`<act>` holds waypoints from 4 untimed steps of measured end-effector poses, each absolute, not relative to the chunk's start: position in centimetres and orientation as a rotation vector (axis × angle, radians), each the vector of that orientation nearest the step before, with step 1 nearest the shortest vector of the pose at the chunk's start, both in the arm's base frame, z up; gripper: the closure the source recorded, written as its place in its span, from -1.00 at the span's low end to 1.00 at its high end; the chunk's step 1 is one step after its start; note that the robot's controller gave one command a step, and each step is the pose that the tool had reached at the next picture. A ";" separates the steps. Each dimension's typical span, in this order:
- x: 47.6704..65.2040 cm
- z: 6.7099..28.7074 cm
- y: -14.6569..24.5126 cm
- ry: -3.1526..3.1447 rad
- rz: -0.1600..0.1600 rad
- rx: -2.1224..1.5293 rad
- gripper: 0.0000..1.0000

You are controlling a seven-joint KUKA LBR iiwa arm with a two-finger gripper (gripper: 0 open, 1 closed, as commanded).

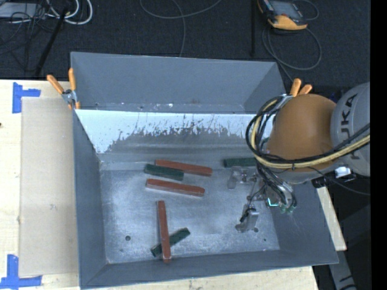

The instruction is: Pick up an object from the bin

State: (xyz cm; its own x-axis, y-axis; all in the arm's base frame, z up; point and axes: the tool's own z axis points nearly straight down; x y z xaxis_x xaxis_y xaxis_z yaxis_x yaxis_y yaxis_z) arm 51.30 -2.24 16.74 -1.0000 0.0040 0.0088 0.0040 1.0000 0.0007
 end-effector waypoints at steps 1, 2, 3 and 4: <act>58.0 9.7 -0.1 -3.142 -0.003 -0.034 -1.00; 61.2 10.7 2.2 -3.131 -0.003 -0.286 -1.00; 61.1 7.0 3.9 -3.142 0.000 -0.025 -1.00; 61.5 7.5 3.9 -3.156 -0.002 -0.025 1.00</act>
Offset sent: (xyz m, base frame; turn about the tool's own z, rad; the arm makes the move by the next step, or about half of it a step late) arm 0.0660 0.0198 -0.0655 0.0202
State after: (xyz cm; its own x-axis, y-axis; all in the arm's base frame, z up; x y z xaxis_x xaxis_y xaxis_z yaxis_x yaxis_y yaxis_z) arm 61.49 3.91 7.54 -0.9998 0.0157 -0.0143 0.0157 0.9999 0.0011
